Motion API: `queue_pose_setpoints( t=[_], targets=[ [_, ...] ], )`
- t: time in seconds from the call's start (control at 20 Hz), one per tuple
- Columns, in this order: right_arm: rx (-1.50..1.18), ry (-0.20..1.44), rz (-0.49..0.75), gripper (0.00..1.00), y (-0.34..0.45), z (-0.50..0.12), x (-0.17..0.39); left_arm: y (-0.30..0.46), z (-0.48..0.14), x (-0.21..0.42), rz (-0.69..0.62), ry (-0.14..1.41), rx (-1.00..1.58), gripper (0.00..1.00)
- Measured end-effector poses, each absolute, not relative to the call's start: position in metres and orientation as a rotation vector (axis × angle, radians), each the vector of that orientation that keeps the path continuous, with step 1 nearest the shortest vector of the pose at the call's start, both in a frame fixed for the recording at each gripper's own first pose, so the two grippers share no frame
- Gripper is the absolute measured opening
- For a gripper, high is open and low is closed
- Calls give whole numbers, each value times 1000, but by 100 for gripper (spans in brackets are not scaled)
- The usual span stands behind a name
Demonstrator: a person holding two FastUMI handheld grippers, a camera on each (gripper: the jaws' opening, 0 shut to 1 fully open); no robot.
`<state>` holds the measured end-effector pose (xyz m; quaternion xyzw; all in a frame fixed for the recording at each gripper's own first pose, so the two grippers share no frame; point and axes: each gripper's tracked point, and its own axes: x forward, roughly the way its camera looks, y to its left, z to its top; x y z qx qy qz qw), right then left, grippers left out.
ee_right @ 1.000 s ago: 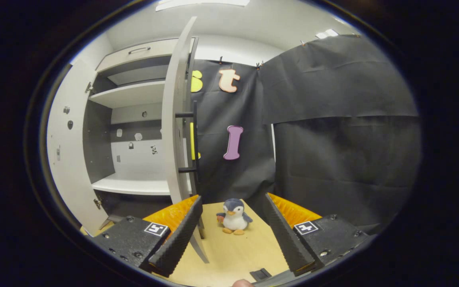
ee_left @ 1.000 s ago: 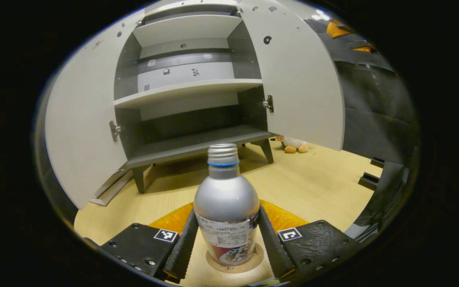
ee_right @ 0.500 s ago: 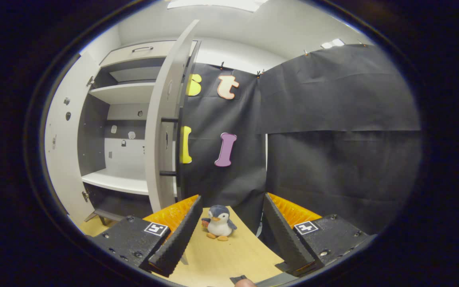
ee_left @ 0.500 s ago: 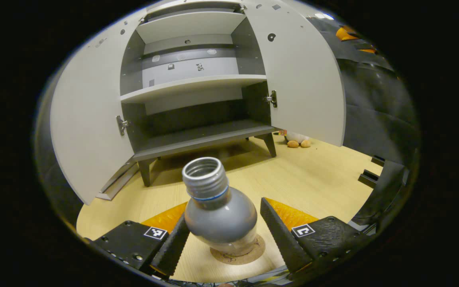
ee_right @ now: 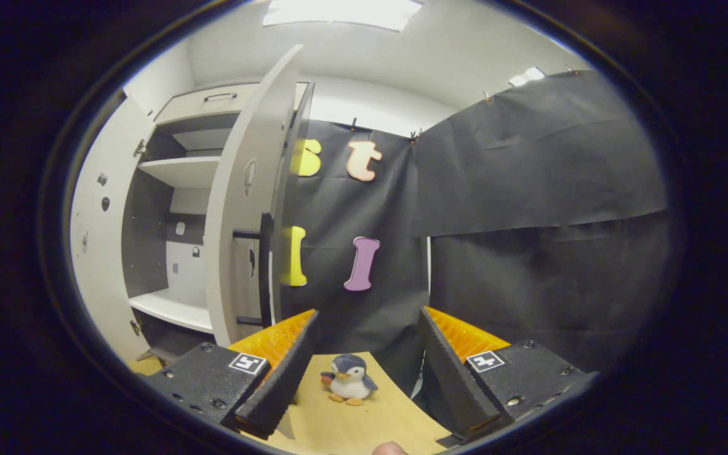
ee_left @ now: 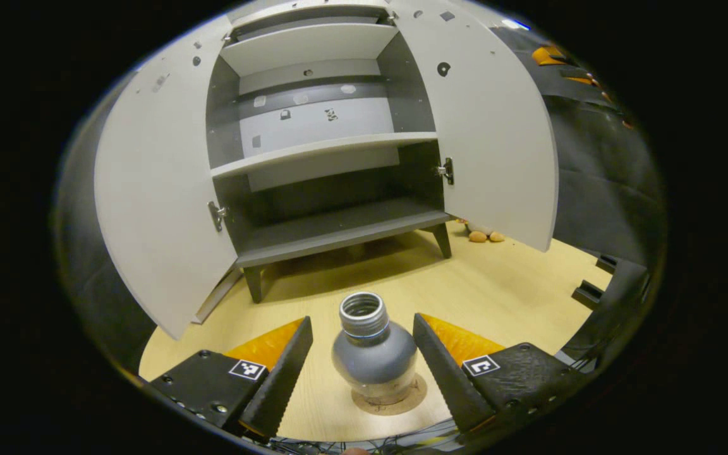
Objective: Grasp the bottle in the cabinet with the left hand and place it on the coaster, then close the right door with the right hand and the left door with the left hand.
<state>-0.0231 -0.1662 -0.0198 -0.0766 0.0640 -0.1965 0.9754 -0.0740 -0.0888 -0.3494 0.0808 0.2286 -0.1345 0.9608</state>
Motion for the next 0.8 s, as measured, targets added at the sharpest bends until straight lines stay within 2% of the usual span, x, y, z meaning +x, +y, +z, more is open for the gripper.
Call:
queue_pose_setpoints(
  t=[0.2, 0.35, 0.45, 0.5, 0.65, 0.7, 0.75, 0.8],
  targets=[
    [-133, 135, -322, 99, -156, -20, 6, -88, -328, -74, -281, 455, 174, 98],
    [-110, 141, -317, 99, -164, -24, 23, -86, -310, -75, -275, 442, 186, 98],
    [-68, 131, -248, 99, -149, -19, 32, -85, -296, -76, -283, 439, 191, 98],
    [-70, 126, -237, 94, -148, -18, 36, -84, -289, -75, -286, 442, 183, 98],
    [-79, 131, -198, 94, -149, -19, 35, -80, -264, -69, -264, 436, 114, 98],
    [-86, 132, -187, 89, -148, -18, 36, -76, -254, -65, -249, 429, 93, 98],
    [-100, 136, -180, 94, -147, -17, 37, -71, -244, -60, -232, 419, 72, 98],
    [-118, 137, -173, 88, -145, -17, 38, -66, -235, -55, -214, 409, 55, 98]
  ],
)
